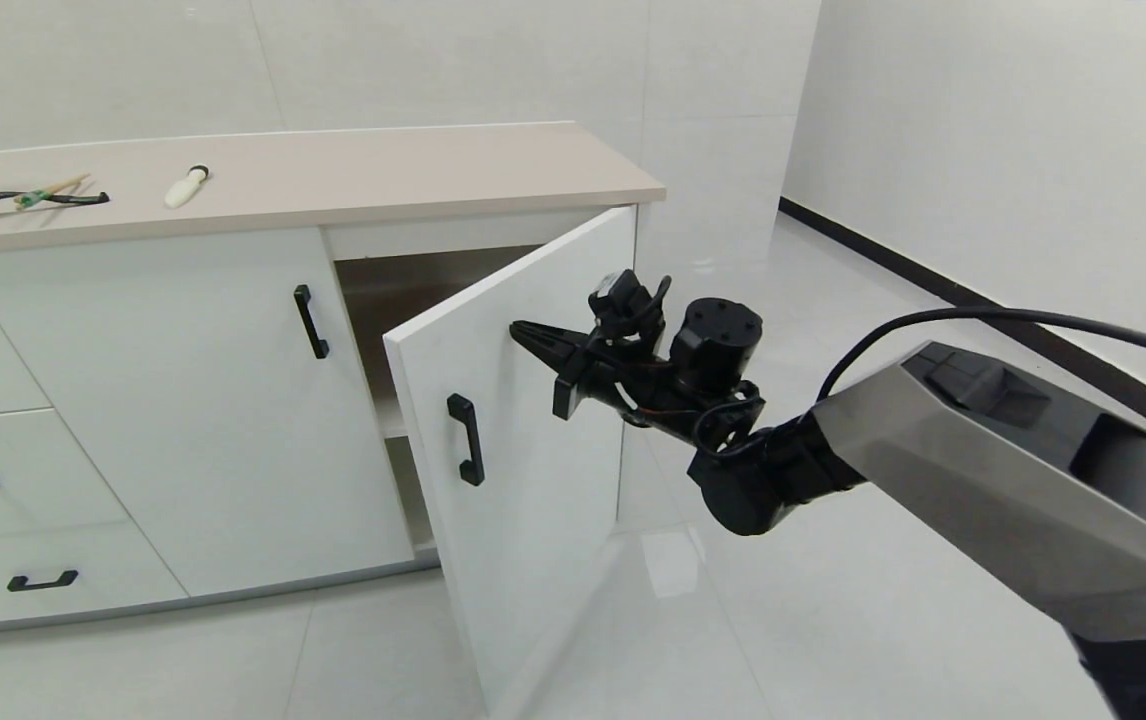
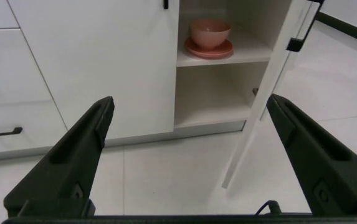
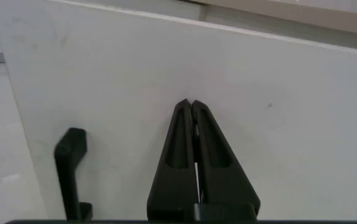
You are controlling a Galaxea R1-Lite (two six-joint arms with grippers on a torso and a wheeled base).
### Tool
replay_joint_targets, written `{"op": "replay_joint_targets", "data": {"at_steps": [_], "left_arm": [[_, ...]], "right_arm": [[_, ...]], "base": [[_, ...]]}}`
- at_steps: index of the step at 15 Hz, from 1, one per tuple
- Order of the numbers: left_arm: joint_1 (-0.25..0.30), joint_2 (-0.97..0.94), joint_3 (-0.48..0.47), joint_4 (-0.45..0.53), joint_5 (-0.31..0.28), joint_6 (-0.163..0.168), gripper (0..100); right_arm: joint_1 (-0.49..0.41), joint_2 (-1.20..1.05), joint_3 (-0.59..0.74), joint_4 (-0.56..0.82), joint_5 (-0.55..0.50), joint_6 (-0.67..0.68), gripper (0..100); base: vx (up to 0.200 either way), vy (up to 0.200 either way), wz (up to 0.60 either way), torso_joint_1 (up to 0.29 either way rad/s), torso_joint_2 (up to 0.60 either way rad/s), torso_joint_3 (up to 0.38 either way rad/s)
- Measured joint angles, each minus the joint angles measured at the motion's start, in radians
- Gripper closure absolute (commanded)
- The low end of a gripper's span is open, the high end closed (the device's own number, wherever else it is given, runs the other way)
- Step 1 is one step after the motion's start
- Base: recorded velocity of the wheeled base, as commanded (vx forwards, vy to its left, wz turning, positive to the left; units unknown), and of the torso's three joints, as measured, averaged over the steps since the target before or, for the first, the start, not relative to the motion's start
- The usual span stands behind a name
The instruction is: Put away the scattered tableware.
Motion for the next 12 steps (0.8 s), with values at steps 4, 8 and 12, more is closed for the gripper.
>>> {"op": "replay_joint_targets", "data": {"at_steps": [4,8,12], "left_arm": [[0.0,0.0,0.0,0.001,0.0,-0.001,0],[0.0,0.0,0.0,0.0,0.0,-0.001,0],[0.0,0.0,0.0,0.001,-0.003,0.008,0]], "right_arm": [[-0.018,0.018,0.0,-0.004,0.001,0.001,100],[-0.008,-0.186,0.363,-0.068,-0.003,-0.001,100],[-0.011,-0.565,0.853,-0.169,-0.038,-0.001,100]], "base": [[0.0,0.0,0.0,0.0,0.0,0.0],[0.0,0.0,0.0,0.0,0.0,0.0],[0.0,0.0,0.0,0.0,0.0,0.0]]}}
